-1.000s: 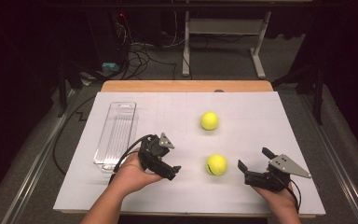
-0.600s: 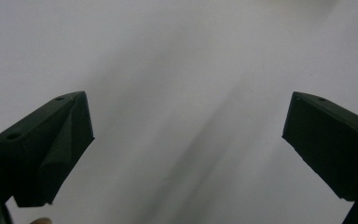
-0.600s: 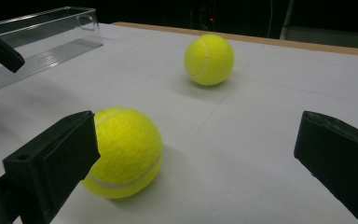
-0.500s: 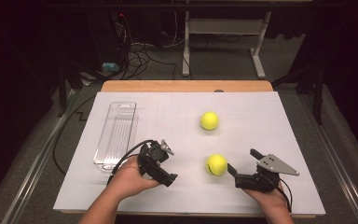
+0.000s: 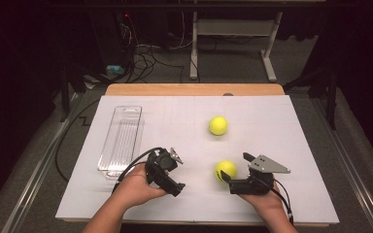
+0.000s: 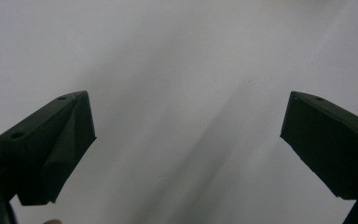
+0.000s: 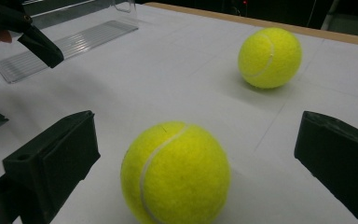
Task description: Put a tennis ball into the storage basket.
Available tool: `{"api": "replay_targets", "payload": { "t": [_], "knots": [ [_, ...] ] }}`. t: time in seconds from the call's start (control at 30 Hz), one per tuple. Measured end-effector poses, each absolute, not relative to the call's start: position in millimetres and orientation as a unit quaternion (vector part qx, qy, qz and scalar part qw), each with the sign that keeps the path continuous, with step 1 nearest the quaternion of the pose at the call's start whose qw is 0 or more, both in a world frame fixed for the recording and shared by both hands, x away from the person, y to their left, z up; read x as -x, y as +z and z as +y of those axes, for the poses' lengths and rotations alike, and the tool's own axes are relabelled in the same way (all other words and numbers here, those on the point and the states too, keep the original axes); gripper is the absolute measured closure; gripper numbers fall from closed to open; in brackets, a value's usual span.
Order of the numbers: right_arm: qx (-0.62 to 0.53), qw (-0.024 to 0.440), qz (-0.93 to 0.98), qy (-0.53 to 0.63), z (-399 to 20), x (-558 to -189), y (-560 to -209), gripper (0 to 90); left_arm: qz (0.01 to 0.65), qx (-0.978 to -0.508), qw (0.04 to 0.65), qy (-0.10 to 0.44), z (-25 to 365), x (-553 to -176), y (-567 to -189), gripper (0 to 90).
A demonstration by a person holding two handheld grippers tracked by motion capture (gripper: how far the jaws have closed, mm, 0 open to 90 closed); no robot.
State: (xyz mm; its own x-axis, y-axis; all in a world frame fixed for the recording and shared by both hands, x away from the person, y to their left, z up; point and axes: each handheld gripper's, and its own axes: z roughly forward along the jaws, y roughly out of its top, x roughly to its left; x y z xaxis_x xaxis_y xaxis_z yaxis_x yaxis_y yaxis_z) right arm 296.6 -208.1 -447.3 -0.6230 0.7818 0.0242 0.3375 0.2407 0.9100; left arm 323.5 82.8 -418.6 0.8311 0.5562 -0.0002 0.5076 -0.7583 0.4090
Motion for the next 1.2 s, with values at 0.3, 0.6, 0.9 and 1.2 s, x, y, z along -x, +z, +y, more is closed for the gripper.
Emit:
{"api": "replay_targets", "payload": {
  "t": [0.3, 0.6, 0.9, 1.2],
  "knots": [
    [-0.365, 0.207, 0.775, 0.471, -192, -308, -453, 0.0, 0.284, -0.935, 0.201, 0.063, 82, -323, -419, 3.5],
    [-0.372, 0.185, 0.793, 0.446, -196, -307, -461, 3.2, 0.28, -0.935, 0.205, 0.069, 81, -321, -417, 3.5],
    [-0.381, 0.168, 0.802, 0.429, -198, -307, -468, 11.9, 0.277, -0.936, 0.206, 0.072, 81, -321, -416, 3.4],
    [-0.381, 0.156, 0.808, 0.421, -198, -308, -471, 22.0, 0.276, -0.935, 0.21, 0.074, 81, -321, -415, 3.4]
  ]
}}
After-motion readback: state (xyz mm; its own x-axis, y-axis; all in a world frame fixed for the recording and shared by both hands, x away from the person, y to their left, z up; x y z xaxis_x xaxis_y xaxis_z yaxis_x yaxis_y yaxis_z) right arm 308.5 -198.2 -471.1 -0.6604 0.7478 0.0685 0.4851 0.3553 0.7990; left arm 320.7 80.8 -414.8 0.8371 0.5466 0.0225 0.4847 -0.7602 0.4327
